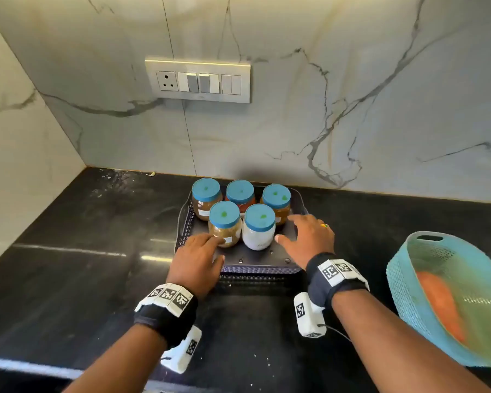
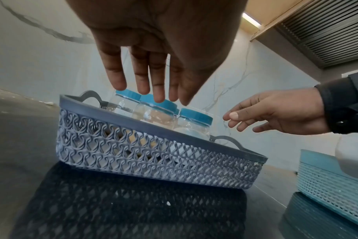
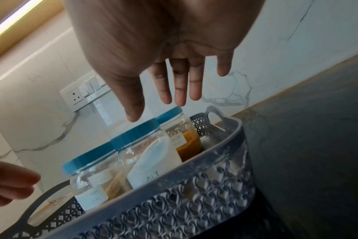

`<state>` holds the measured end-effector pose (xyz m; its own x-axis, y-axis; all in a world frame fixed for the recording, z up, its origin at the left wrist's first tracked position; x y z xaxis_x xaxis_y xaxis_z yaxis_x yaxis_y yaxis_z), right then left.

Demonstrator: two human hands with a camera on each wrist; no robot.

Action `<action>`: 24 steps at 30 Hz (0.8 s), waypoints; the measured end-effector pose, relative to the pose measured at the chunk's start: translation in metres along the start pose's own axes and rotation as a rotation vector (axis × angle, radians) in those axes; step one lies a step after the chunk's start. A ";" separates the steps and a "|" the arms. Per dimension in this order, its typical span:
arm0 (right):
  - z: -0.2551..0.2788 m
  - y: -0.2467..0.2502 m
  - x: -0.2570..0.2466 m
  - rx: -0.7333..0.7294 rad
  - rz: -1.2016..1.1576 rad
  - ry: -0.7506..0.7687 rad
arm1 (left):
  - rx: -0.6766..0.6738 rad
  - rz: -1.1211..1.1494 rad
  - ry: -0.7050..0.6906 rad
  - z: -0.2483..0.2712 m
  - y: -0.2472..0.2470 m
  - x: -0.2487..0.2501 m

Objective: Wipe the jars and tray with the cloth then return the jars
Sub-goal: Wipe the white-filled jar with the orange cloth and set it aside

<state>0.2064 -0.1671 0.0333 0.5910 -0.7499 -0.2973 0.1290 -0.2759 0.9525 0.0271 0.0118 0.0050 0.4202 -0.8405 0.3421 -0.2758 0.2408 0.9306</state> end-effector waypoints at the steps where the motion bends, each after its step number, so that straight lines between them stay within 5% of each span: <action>1: -0.006 -0.001 0.002 0.005 -0.016 0.017 | 0.004 -0.003 -0.005 -0.002 -0.002 0.000; 18: -0.047 -0.029 -0.024 -0.055 -0.035 -0.038 | -0.078 -0.070 -0.335 -0.023 -0.025 -0.004; 24: -0.046 -0.032 -0.029 -0.057 -0.042 -0.081 | -0.085 -0.033 -0.353 -0.031 -0.025 -0.009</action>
<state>0.2221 -0.1086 0.0145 0.5180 -0.7852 -0.3395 0.1992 -0.2752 0.9405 0.0572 0.0282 -0.0170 0.0993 -0.9606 0.2597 -0.1884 0.2381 0.9528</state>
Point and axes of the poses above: each hand's wrist, its own z-axis away from the middle knuckle, its own y-axis out of the back of the hand, x = y × z, the point moved 3 cm from there along -z, towards the middle knuckle, and after that the axes turned 6 degrees about y, right-handed, at the moved point
